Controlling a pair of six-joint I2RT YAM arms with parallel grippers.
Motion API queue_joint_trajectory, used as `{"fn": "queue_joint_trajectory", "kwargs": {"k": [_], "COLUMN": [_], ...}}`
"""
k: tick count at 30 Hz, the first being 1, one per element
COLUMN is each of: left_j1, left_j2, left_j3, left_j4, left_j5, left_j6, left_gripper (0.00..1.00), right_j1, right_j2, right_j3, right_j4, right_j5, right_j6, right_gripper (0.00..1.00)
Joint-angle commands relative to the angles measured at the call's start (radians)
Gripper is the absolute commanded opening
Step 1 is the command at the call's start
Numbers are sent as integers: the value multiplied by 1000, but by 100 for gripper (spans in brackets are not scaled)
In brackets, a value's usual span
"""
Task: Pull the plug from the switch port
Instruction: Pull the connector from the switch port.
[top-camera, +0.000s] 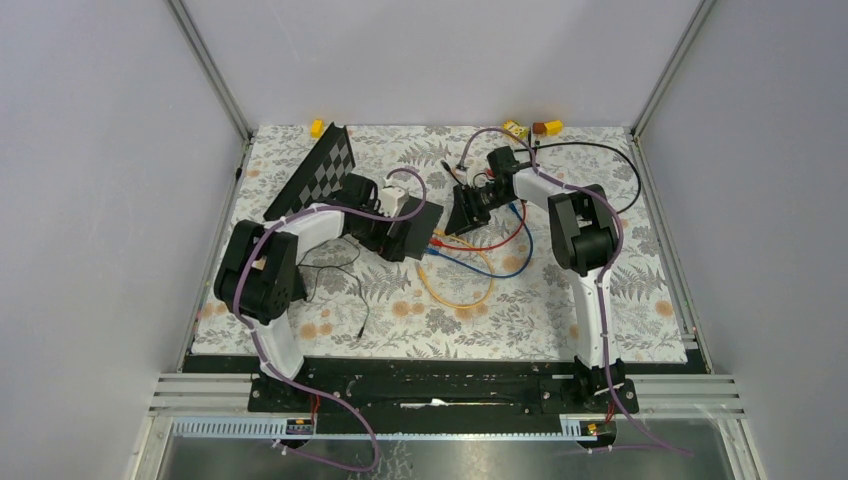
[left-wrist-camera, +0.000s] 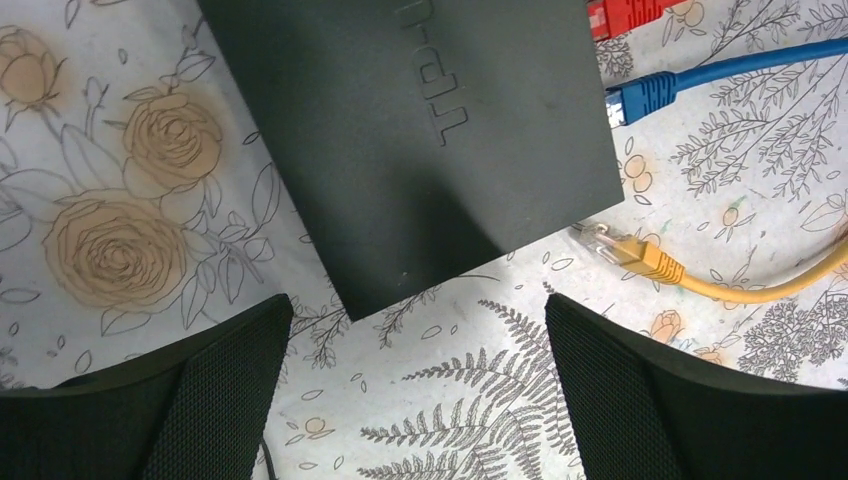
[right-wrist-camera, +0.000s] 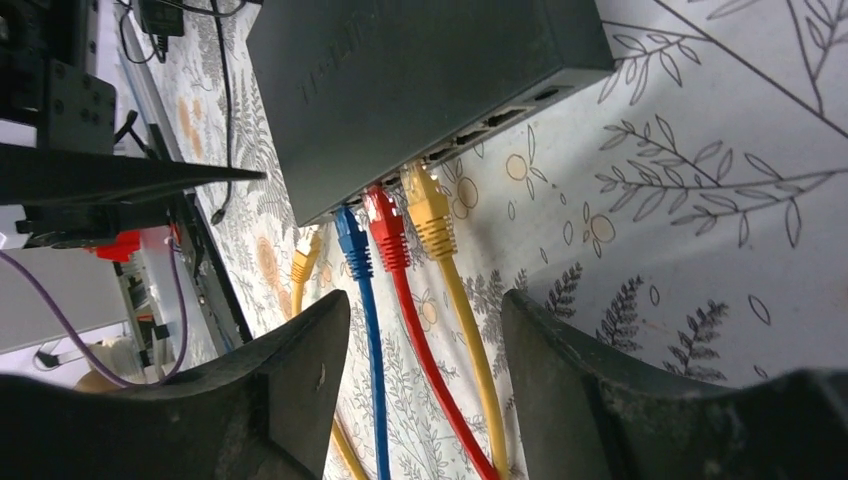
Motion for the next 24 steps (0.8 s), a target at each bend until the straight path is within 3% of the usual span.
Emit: {"fn": "queue_joint_trajectory", "kwargs": {"k": [1,24], "left_j1": [-1,-38], "left_j2": [24,84], "left_j3": [45,52], "left_j4": [19,65], "left_j5": [73,96], "left_j6": [-15,-34], "left_gripper": [99,96], "right_j1": [21,32], "right_j2": [58,226], "right_j3": [40,71], "right_j4": [6,140], "right_j5": [-19,-149], "right_j6": [25,209], "right_gripper": [64,53]}}
